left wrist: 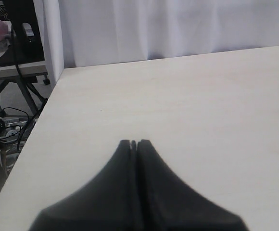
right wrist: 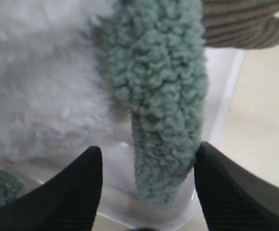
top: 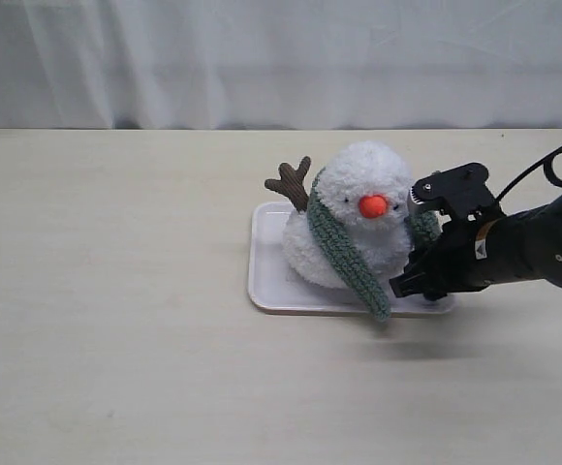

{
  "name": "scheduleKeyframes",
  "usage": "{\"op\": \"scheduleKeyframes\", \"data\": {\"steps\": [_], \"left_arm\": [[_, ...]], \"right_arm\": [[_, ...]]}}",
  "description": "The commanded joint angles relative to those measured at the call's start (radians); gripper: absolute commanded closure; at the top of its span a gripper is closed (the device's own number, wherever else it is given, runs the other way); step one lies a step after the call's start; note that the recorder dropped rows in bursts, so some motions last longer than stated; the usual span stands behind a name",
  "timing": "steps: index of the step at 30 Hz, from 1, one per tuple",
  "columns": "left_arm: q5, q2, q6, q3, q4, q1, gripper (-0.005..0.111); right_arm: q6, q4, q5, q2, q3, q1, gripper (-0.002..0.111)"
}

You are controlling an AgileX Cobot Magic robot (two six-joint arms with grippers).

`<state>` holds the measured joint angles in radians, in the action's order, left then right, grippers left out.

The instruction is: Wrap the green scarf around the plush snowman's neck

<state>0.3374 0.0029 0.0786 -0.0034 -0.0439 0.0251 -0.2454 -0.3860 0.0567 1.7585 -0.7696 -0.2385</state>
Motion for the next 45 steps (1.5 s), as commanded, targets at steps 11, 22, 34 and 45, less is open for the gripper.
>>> {"op": "scheduleKeyframes", "data": {"steps": [11, 22, 34, 45], "left_arm": [[-0.011, -0.003, -0.001, 0.003, 0.004, -0.001, 0.107], [-0.011, -0.003, -0.001, 0.003, 0.004, -0.001, 0.107], [-0.011, -0.003, -0.001, 0.003, 0.004, -0.001, 0.107], [-0.011, -0.003, -0.001, 0.003, 0.004, -0.001, 0.107]], "right_arm": [[0.003, 0.004, 0.048, -0.018, 0.004, 0.003, 0.104], [0.019, 0.211, 0.212, -0.144, 0.004, 0.003, 0.104], [0.303, 0.477, 0.261, -0.148, 0.002, -0.117, 0.104], [0.374, 0.630, 0.268, -0.148, 0.002, -0.117, 0.104]]}}
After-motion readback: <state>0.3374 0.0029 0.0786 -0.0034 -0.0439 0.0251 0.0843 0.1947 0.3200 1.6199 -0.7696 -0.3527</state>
